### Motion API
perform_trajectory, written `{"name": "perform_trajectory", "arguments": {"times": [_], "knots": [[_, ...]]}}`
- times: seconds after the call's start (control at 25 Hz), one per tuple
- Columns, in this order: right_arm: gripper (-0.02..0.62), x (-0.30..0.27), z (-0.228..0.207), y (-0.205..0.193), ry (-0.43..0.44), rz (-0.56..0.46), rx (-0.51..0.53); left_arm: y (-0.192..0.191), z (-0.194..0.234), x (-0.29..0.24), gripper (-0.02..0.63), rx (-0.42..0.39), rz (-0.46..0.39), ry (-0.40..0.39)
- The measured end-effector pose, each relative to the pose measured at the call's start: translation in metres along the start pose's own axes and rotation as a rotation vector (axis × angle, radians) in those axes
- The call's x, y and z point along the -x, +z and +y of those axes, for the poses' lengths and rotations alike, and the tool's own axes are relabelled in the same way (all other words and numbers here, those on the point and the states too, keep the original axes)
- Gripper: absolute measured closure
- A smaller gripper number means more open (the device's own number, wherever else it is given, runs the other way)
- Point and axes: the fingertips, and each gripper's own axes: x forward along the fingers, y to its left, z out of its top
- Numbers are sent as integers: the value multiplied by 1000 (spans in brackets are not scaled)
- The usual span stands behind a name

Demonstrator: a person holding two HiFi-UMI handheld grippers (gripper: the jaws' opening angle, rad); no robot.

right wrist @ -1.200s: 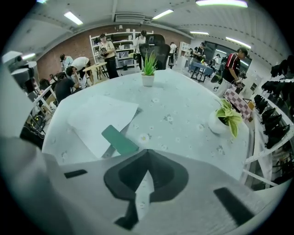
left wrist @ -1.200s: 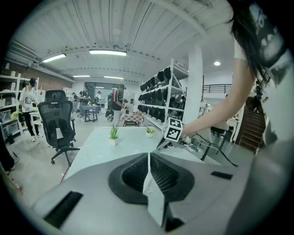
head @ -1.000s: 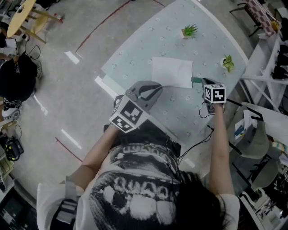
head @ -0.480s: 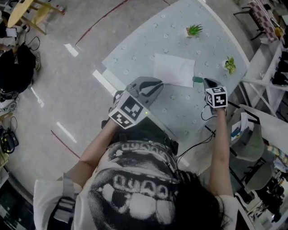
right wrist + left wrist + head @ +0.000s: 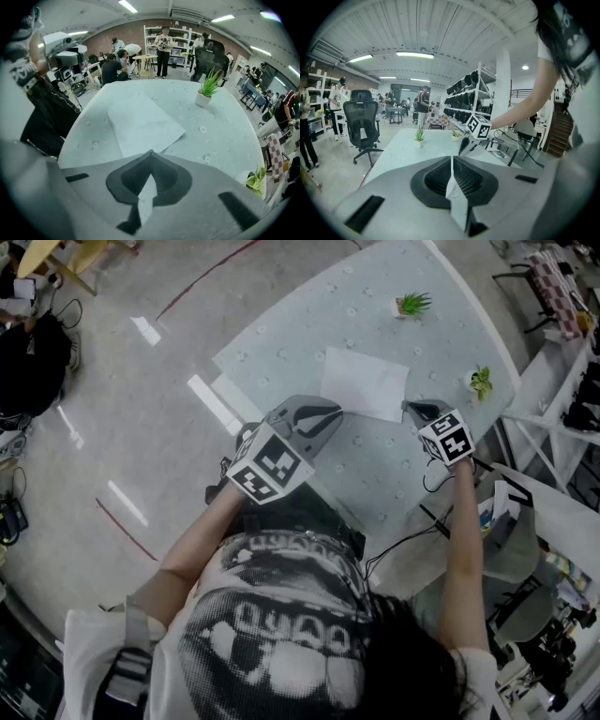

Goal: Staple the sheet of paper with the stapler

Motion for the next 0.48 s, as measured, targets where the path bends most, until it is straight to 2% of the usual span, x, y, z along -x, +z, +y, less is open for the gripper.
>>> {"name": "perform_trajectory", "arguments": {"times": [0.32, 0.48], "knots": [[589, -6, 5, 3, 78, 122, 153, -6, 9, -4, 594, 24, 4, 2], [589, -8, 5, 3, 134, 177, 157, -6, 6, -16, 594, 20, 5, -25]]}}
